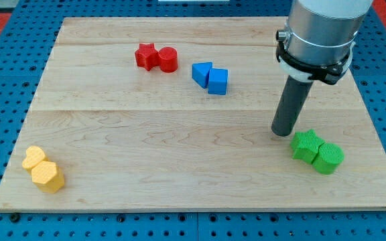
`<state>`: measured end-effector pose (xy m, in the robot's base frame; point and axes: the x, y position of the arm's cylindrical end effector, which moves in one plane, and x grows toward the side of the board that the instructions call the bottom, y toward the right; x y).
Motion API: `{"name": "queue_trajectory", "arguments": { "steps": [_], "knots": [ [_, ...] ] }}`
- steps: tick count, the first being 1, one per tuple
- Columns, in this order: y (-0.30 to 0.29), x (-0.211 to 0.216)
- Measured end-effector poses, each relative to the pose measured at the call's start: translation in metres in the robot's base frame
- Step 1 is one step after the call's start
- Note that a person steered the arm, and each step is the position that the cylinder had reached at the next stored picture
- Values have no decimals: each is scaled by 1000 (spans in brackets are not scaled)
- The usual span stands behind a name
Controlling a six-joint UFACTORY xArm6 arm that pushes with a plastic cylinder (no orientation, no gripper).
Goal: Drag the red blocks towards the top left corner
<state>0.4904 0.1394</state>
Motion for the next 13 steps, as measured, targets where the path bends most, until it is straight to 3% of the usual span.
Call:
{"name": "queue_trajectory", "arguments": {
  "steps": [1, 2, 4, 5, 6, 7, 8, 9, 10, 11, 12, 13],
  "knots": [
    [0, 0],
    [6, -39],
    [-73, -96],
    [-60, -99],
    [7, -98],
    [-25, -50],
    [-139, -46],
    [-190, -89],
    [-186, -146],
    [-156, -173],
    [-147, -174],
    [-170, -221]
  ]
}}
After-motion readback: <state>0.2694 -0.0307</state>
